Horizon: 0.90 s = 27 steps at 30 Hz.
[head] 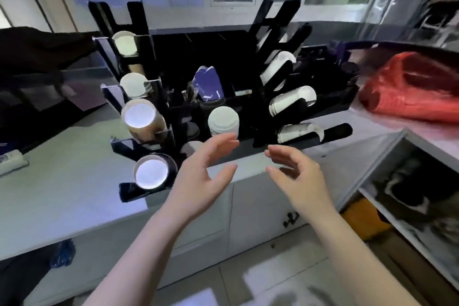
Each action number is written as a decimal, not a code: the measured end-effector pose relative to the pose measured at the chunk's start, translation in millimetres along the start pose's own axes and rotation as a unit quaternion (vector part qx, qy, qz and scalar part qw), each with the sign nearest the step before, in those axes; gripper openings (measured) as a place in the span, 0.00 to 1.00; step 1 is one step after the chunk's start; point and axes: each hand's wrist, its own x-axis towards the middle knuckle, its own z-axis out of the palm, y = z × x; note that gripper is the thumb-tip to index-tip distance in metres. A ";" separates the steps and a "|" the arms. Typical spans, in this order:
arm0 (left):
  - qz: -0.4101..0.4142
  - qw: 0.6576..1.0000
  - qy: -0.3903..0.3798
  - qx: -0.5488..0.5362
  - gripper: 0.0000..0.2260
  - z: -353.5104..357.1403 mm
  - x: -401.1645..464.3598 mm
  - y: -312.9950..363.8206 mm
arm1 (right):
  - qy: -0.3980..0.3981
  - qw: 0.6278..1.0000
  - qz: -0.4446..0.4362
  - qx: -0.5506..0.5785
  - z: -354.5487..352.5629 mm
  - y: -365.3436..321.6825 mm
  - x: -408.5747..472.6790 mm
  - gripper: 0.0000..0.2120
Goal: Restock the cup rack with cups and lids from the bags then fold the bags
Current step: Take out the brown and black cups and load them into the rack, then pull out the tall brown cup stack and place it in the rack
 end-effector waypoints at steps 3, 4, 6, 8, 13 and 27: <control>0.003 0.999 -0.040 0.012 0.21 40.1 21.9 11.4 | 0.022 0.999 0.016 0.016 -44.8 15.4 4.7 0.16; 0.006 0.999 -0.051 0.010 0.21 57.5 31.5 17.7 | 0.031 0.999 0.021 0.020 -64.2 20.5 7.3 0.16; 0.020 0.997 -0.068 0.003 0.22 95.0 54.8 32.6 | 0.042 0.999 0.022 0.016 -106.2 29.0 14.1 0.16; 0.039 0.996 -0.079 -0.006 0.23 136.4 81.2 48.3 | 0.054 0.998 0.020 -0.003 -152.9 37.9 21.2 0.16; 0.065 0.991 -0.109 -0.048 0.21 247.3 135.2 81.0 | 0.112 0.993 0.035 -0.033 -274.5 68.7 23.4 0.13; 0.042 0.977 -0.166 -0.124 0.18 463.0 223.8 96.1 | 0.215 0.963 0.108 -0.125 -473.4 158.6 31.0 0.11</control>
